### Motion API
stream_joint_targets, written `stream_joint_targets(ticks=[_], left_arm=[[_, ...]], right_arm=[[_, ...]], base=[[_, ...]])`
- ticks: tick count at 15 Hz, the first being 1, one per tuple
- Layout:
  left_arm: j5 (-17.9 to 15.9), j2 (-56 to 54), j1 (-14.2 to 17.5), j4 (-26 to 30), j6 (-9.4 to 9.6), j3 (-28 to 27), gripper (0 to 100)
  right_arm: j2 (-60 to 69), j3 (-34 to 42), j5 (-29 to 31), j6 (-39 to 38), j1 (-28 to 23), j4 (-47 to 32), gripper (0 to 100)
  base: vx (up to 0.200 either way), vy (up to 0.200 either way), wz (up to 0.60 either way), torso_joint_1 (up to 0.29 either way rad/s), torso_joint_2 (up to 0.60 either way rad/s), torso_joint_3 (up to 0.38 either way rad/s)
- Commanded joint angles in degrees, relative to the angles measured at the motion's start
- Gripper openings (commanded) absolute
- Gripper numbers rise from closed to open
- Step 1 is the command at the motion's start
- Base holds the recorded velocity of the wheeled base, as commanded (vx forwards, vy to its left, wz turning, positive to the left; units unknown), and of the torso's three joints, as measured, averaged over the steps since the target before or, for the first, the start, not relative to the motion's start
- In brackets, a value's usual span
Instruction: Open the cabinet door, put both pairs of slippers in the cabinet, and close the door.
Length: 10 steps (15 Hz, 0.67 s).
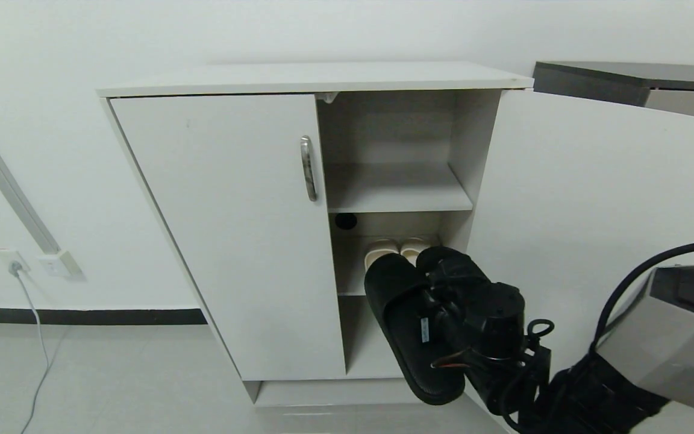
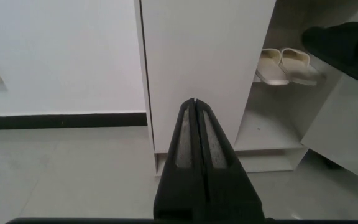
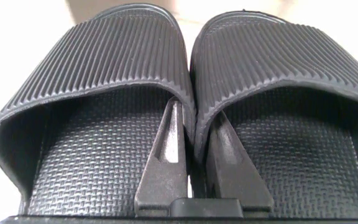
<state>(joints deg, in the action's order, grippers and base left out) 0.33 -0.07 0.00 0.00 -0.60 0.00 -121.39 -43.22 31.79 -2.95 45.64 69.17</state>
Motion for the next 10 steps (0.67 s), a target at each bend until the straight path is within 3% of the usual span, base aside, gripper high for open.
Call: stream_joint_targets(ticks=[1,4,7,10], left_arm=[[0.0,0.1,0.0,0.0,-0.02,0.0,0],[0.0,0.1,0.0,0.0,-0.02,0.0,0],[0.0,0.1,0.0,0.0,-0.02,0.0,0],[0.1,0.1,0.0,0.0,-0.02,0.0,0]], right_arm=[[-3.9,-7.0,3.0,-2.7,0.1,-5.5,0],[0.2,-18.2,8.6,-7.7,1.4,-23.9,0],[4.9,-26.0,10.4,-13.9,2.5,-40.8,0],[5.9,-31.6,13.7,-14.6,2.7,-46.5,0]], base=[[0.000,0.000,0.00,0.000,0.00,0.000],[0.000,0.000,0.00,0.000,0.00,0.000],[0.000,0.000,0.00,0.000,0.00,0.000],[0.000,0.000,0.00,0.000,0.00,0.000]])
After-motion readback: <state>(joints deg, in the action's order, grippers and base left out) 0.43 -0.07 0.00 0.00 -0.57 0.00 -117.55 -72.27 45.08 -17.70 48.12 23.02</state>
